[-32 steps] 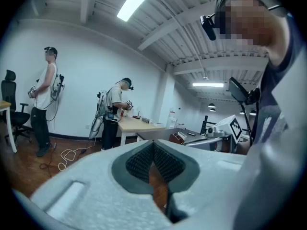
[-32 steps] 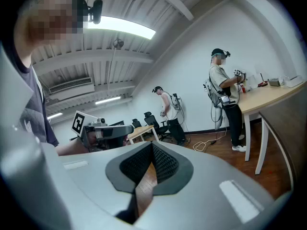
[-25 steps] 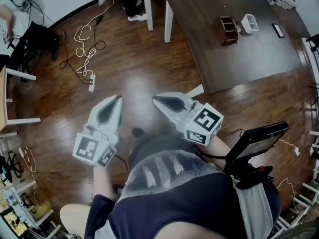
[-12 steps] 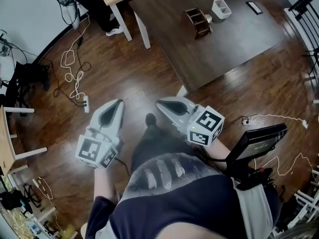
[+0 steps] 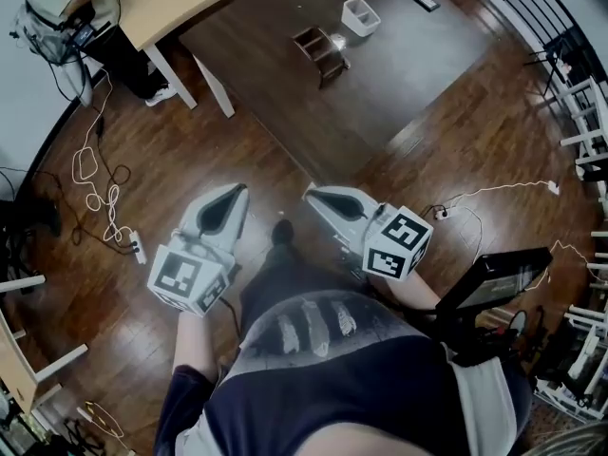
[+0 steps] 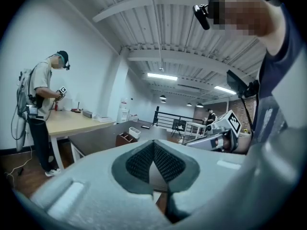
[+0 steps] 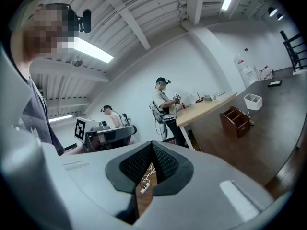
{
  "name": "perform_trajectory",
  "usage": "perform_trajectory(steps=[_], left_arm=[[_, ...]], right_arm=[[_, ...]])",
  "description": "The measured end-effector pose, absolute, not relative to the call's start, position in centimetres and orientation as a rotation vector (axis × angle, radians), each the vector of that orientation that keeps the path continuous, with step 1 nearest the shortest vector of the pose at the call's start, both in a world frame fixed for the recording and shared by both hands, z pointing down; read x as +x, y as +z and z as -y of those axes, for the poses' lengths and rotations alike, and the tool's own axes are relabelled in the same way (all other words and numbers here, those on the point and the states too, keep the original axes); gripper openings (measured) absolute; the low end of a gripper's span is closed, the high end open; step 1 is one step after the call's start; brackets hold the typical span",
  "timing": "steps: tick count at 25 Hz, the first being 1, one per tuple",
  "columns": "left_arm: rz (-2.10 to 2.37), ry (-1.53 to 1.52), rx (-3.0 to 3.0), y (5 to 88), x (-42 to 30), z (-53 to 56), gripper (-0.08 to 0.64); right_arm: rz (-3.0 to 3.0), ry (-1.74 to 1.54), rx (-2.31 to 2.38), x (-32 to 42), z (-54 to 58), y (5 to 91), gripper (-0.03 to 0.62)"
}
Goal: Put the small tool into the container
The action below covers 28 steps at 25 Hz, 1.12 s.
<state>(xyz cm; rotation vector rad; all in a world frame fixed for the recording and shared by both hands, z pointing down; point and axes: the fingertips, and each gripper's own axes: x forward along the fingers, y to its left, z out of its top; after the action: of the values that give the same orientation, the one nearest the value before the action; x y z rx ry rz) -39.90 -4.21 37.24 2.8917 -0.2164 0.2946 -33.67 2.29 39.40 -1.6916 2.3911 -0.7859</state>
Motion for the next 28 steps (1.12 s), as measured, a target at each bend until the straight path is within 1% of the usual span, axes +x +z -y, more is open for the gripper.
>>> perform_trajectory(steps=[7, 11, 19, 24, 28], left_arm=[[0.016, 0.212, 2.843, 37.7, -35.7, 9.0, 0.0], [-0.122, 0.204, 2.826, 38.1, -32.4, 9.8, 0.0], [-0.375, 0.203, 2.858, 36.9, -25.8, 7.3, 0.0], [-0.391, 0.249, 2.864, 37.3, -21.5, 5.7, 0.001], [-0.395, 0.275, 2.89, 37.1, -17.4, 2.2, 0.0]], right_arm=[[-2.288, -0.822, -1.857, -30.4, 1.7, 38.2, 0.002], [-2.172, -0.781, -2.02, -26.9, 1.5, 37.7, 0.002], [-1.847, -0.708, -2.256, -18.1, -3.7, 36.4, 0.002], [-1.883, -0.641, -2.352, -13.5, -6.1, 35.4, 0.002], [-1.958, -0.604, -2.316, -10.8, -8.8, 35.6, 0.002]])
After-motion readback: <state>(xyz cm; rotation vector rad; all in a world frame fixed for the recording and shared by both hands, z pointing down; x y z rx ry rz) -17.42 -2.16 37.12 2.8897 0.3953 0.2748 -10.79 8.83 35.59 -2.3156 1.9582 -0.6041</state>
